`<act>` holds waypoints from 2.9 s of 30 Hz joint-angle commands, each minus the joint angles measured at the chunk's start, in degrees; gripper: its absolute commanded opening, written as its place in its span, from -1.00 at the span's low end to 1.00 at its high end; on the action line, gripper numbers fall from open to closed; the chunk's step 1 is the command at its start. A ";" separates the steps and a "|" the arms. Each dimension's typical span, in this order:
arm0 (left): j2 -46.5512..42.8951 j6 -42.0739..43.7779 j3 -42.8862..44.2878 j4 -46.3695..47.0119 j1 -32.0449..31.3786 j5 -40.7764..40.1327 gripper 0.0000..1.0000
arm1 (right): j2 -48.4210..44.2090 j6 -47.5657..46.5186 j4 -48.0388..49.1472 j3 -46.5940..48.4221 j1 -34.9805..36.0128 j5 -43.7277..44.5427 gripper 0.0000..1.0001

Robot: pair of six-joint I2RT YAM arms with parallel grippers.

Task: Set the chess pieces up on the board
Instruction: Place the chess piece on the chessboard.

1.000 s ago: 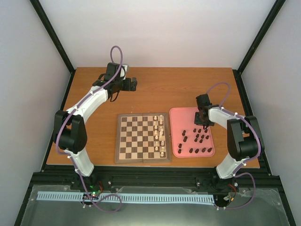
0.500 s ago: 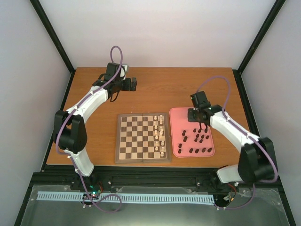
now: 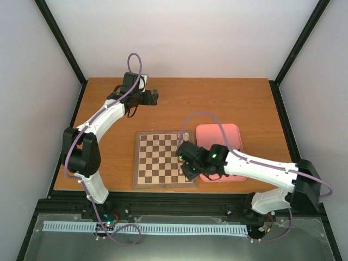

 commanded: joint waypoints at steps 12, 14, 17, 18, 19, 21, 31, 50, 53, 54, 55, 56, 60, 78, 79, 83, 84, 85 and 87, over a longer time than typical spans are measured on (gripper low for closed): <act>-0.34 -0.71 2.10 0.20 0.41 0.50 0.99 | 13.03 4.70 2.56 2.08 8.27 1.77 -0.85; -0.22 -0.68 2.10 0.18 0.38 0.51 1.00 | 14.09 4.55 3.25 2.31 8.30 1.72 -0.85; -0.39 -0.68 2.10 0.30 0.38 0.50 0.99 | 15.44 4.22 4.39 2.59 8.35 1.46 -0.85; -0.42 -0.64 2.10 0.30 0.38 0.55 1.00 | 15.88 4.17 4.60 2.69 8.41 1.42 -0.85; -0.38 -0.61 2.10 0.27 0.39 0.58 0.99 | 16.26 4.09 4.66 2.85 8.47 1.43 -0.85; -0.38 -0.65 2.10 0.28 0.40 0.72 1.00 | 16.91 4.00 4.80 3.22 8.47 1.33 -0.85; -0.38 -0.64 2.02 0.29 0.43 0.86 0.99 | 18.95 4.22 5.51 3.09 8.44 1.02 -0.84; -0.48 -0.72 1.93 0.29 0.41 0.87 0.99 | 21.37 5.35 5.23 1.71 8.43 1.73 -0.82; -0.51 -0.76 1.99 0.29 0.40 0.91 0.99 | 21.40 5.39 5.20 1.62 8.43 1.90 -0.82; -0.49 -0.72 1.96 0.27 0.36 0.94 1.00 | 21.39 5.42 5.09 1.66 8.42 2.08 -0.82; -0.45 -0.66 2.00 0.31 0.40 0.89 0.99 | 21.28 5.52 4.99 1.66 8.38 2.22 -0.81; -0.47 -0.64 2.03 0.29 0.41 0.87 0.99 | 21.30 5.56 4.88 1.62 8.37 2.33 -0.81; -0.39 -0.66 2.06 0.31 0.43 0.95 0.99 | 21.38 5.73 4.59 1.53 8.43 2.41 -0.78; -0.60 -0.73 1.95 0.33 0.39 0.99 1.00 | 20.64 6.37 3.59 1.11 8.92 2.29 -0.66; -0.65 -0.73 1.95 0.32 0.39 0.95 1.00 | 20.59 6.24 3.69 1.13 8.92 2.29 -0.62; -0.59 -0.73 2.04 0.28 0.43 0.95 0.99 | 20.51 5.69 3.71 1.73 9.25 2.39 -0.53; -0.57 -0.72 2.02 0.27 0.45 0.95 0.99 | 20.39 5.55 3.68 2.01 9.36 2.34 -0.50; -0.55 -0.67 2.06 0.27 0.39 0.95 0.99 | 20.15 5.36 3.70 2.34 9.51 2.30 -0.46; -0.60 -0.64 2.02 0.18 0.43 0.92 0.99 | 19.42 5.11 3.30 3.11 9.88 2.54 -0.43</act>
